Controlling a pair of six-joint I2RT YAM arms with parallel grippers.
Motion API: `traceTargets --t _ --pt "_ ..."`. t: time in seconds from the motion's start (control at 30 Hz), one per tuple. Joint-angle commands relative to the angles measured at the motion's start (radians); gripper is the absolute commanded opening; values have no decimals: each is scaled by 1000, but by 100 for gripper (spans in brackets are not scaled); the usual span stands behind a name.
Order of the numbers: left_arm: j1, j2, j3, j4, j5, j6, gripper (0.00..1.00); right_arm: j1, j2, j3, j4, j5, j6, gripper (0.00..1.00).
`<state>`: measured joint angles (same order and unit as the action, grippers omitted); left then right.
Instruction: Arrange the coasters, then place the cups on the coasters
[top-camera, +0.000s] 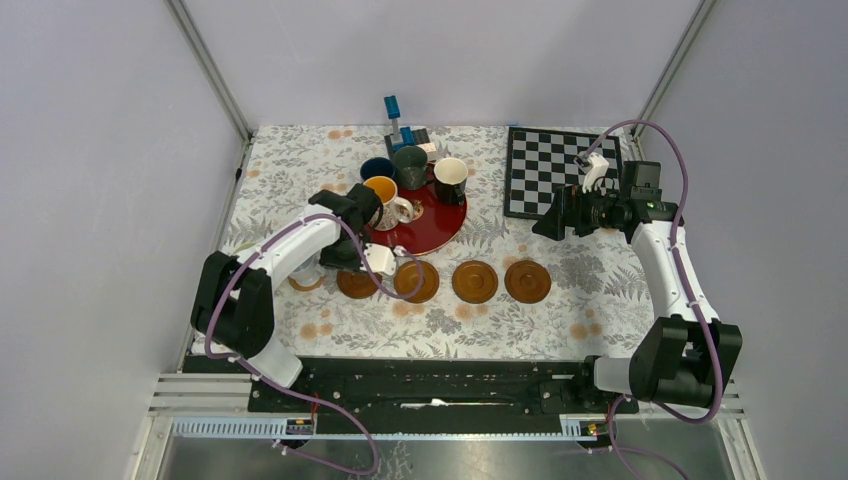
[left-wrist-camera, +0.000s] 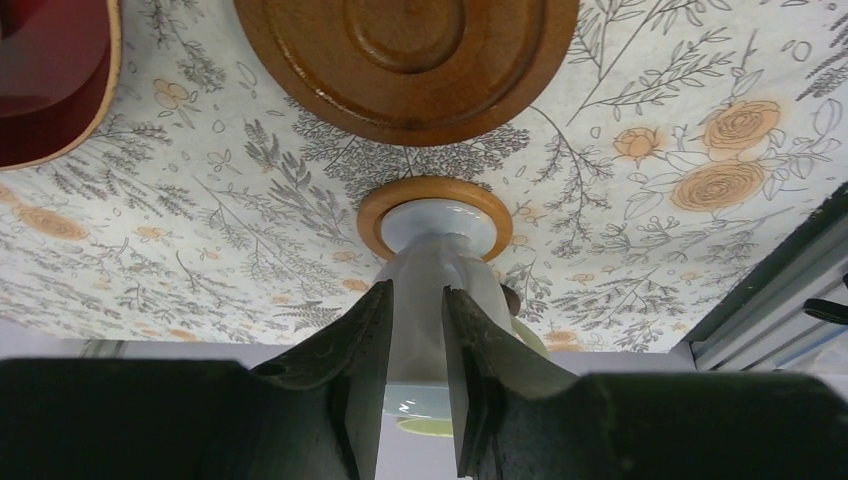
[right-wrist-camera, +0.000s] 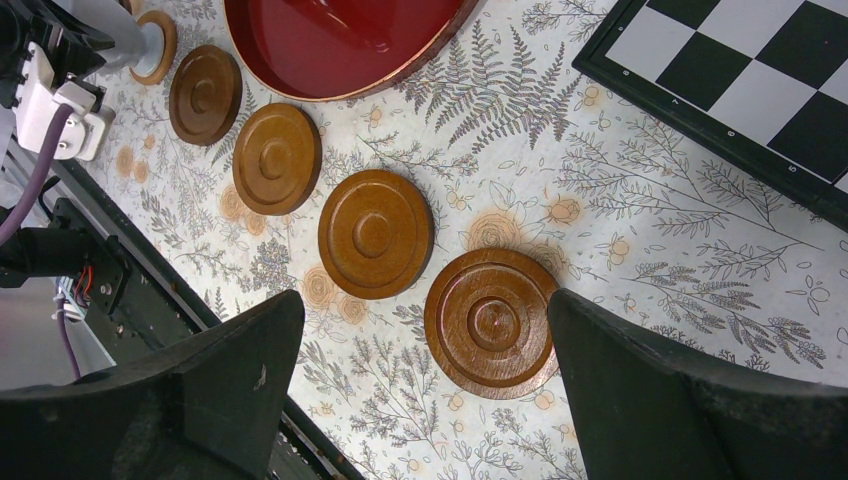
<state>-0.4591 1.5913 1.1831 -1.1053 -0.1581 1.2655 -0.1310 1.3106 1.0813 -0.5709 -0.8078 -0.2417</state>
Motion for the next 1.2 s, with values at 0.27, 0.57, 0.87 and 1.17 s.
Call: traceTargets --t 0.27,0.57,0.87,1.17 --pt "5 16 85 -77 103 -30 29 -2 -2 -3 0 -31 -2 98" --pt "9 17 48 -123 85 -6 29 -2 -1 -1 -2 -28 -5 98" --pt "50 37 43 -104 44 7 29 -2 0 0 -3 -31 -4 98" --pt "63 38 23 -86 21 22 28 -2 -1 -1 -2 -30 -4 98"
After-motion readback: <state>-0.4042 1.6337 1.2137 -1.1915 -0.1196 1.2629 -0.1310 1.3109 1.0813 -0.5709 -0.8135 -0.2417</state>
